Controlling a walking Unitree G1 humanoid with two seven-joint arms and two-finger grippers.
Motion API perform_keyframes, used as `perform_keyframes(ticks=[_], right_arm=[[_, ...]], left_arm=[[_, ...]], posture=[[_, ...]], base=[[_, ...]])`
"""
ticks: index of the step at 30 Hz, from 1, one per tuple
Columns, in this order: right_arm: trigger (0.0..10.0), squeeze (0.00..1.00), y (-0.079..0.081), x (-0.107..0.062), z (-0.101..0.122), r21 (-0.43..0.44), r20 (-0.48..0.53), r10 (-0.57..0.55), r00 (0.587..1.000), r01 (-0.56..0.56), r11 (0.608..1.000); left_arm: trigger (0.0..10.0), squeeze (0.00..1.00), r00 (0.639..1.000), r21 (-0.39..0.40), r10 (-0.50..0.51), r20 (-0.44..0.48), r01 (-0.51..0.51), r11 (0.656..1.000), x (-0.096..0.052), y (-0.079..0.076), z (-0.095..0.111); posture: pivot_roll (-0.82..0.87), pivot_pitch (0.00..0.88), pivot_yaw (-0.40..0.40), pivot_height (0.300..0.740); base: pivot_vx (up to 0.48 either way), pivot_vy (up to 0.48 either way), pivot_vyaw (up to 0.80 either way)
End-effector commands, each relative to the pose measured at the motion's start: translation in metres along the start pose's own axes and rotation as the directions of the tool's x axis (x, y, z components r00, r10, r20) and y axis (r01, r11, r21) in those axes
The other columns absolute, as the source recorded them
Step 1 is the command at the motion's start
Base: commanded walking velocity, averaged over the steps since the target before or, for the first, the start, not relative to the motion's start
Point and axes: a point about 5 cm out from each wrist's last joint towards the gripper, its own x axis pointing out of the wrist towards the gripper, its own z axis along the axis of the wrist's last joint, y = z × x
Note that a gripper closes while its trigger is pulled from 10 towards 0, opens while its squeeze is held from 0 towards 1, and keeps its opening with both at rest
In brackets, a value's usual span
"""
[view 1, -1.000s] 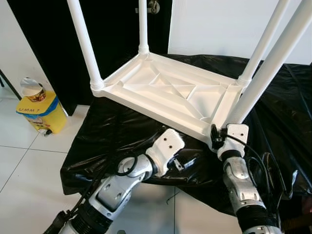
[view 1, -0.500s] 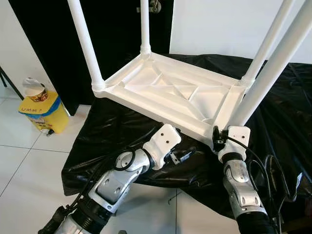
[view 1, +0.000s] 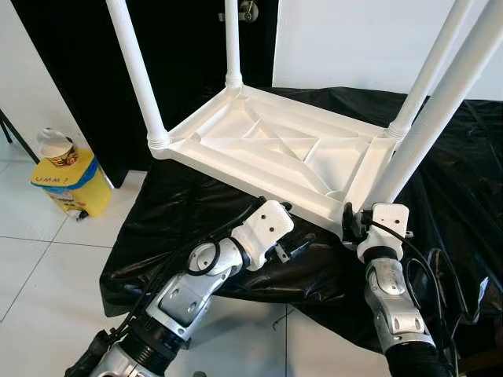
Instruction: Building children table
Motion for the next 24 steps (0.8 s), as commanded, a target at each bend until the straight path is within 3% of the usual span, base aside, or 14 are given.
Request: perform_keyframes(ticks=[1, 5, 6, 17, 19, 24], right_arm=[[10.0, 1.0, -0.011, 0.0, -0.005, -0.013, -0.028, -0.034, 0.999, 0.034, 0.999], [10.0, 1.0, -0.012, 0.001, -0.001, -0.01, -0.001, 0.028, 1.0, -0.028, 1.0], [10.0, 0.0, -0.011, 0.001, 0.0, -0.005, 0.003, 0.064, 0.998, -0.064, 0.998], [10.0, 0.0, -0.012, 0.006, 0.008, -0.03, 0.043, 0.196, 0.98, -0.195, 0.98], [10.0, 0.0, -0.019, 0.015, 0.011, -0.062, 0.039, 0.313, 0.949, -0.311, 0.948], [10.0, 0.0, -0.023, 0.025, 0.014, -0.093, 0.025, 0.412, 0.911, -0.408, 0.908]], left_arm=[[10.0, 0.0, 1.0, 0.021, 0.0, 0.005, 0.0, 1.0, -0.001, 0.002, 0.001], [10.0, 0.0, 1.0, 0.023, 0.009, 0.008, -0.009, 1.0, -0.002, 0.003, 0.0], [10.0, 0.0, 1.0, 0.019, 0.006, 0.011, -0.007, 1.0, -0.001, 0.002, 0.001], [10.0, 0.0, 1.0, 0.027, -0.02, 0.016, 0.02, 0.999, 0.0, 0.0, 0.006], [10.0, 0.0, 1.0, 0.022, -0.018, 0.015, 0.018, 1.0, -0.004, 0.002, 0.007], [10.0, 0.0, 1.0, 0.011, -0.013, 0.015, 0.013, 1.0, -0.006, 0.001, 0.007]], posture=[[0.0, 0.001, -0.033, 0.74], [-0.01, 0.009, -0.028, 0.74], [0.0, 0.013, -0.021, 0.74], [0.04, 0.048, -0.025, 0.74], [0.06, 0.052, -0.036, 0.74], [0.07, 0.059, -0.036, 0.74]], base=[[0.0, 0.0, 0.0], [0.0, 0.0, 0.0], [0.0, 0.0, 0.0], [0.0, 0.0, 0.0], [0.0, 0.0, 0.0], [0.0, 0.0, 0.0]])
